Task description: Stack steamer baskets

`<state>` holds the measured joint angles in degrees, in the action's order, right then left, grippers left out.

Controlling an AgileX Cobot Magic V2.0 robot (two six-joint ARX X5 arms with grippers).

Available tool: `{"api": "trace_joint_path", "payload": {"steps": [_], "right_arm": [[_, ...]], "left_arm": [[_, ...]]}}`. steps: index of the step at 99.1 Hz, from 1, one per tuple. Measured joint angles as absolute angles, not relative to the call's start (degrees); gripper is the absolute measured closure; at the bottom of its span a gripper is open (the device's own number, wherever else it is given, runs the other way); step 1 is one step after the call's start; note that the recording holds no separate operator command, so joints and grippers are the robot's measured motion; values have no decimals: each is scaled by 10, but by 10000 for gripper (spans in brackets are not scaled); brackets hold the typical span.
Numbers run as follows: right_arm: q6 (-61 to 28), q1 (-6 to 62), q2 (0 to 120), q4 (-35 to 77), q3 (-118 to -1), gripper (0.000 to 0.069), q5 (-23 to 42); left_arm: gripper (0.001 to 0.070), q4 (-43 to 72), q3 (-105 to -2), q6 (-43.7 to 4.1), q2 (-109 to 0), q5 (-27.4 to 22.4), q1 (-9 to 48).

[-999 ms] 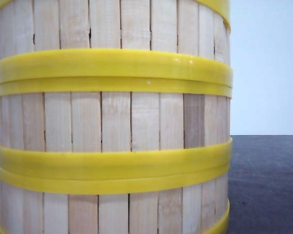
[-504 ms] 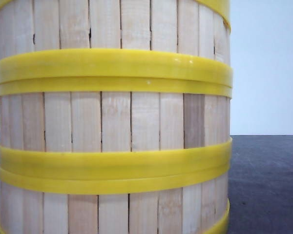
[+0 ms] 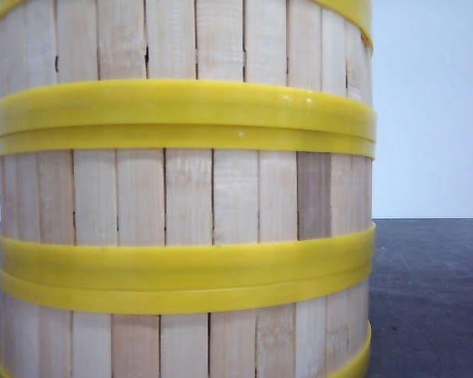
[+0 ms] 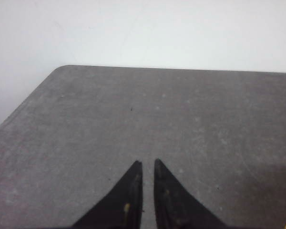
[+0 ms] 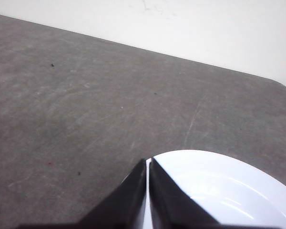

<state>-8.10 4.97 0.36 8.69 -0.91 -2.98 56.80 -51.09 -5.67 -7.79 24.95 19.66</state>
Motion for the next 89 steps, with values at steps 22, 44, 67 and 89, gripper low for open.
{"api": "trace_joint_path", "payload": {"steps": [22, 44, 67, 89], "right_arm": [[-81, 50, 4, 87, -9, 687, -30], [-81, 50, 4, 87, -9, 687, -30], [-81, 50, 4, 87, -9, 687, -30], [-81, 50, 4, 87, -9, 687, -30]], "left_arm": [[692, 568, -511, -57, -74, 249, 197], [692, 523, -511, -90, -74, 271, 155], [692, 358, -406, -122, -74, 141, 77], [692, 348, -298, -175, -71, 116, 68]]}}
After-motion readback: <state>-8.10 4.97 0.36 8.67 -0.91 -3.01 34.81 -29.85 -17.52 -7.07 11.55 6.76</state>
